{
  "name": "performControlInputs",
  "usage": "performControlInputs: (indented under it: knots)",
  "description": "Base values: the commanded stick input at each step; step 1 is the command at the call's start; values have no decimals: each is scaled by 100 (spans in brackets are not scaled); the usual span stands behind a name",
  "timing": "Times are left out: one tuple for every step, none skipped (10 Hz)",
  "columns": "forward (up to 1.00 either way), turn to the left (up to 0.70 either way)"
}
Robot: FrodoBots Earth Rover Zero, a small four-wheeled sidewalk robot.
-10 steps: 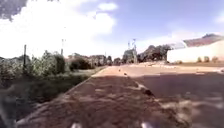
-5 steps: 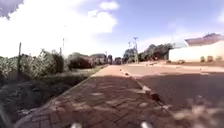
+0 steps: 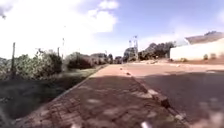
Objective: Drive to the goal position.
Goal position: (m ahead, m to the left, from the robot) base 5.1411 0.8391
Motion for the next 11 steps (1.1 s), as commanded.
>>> performControlInputs:
  knots:
    - [70, 0]
    - [70, 0]
    - [70, 0]
    - [70, 0]
    - [70, 0]
    - [70, 0]
    - [70, 0]
    - [70, 0]
    - [70, 0]
    - [70, 0]
    - [70, 0]
